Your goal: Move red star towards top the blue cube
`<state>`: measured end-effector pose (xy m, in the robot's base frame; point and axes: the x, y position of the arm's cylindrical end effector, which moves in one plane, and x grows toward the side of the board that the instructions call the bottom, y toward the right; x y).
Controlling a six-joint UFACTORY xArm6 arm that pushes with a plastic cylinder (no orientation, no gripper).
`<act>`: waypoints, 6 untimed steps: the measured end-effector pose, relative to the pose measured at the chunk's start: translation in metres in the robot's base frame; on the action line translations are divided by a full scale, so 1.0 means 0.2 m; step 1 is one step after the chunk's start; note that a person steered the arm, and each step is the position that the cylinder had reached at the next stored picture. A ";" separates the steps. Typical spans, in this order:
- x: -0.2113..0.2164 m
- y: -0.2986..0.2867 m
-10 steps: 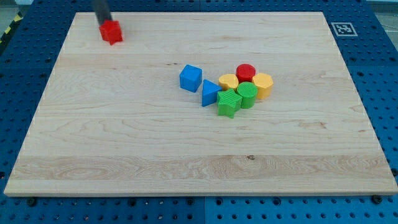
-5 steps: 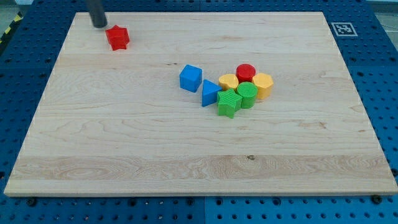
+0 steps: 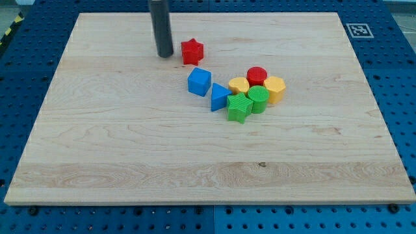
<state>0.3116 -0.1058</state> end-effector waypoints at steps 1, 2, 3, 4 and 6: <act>-0.18 -0.04; -0.18 0.09; 0.02 0.30; 0.21 0.51; 0.08 0.47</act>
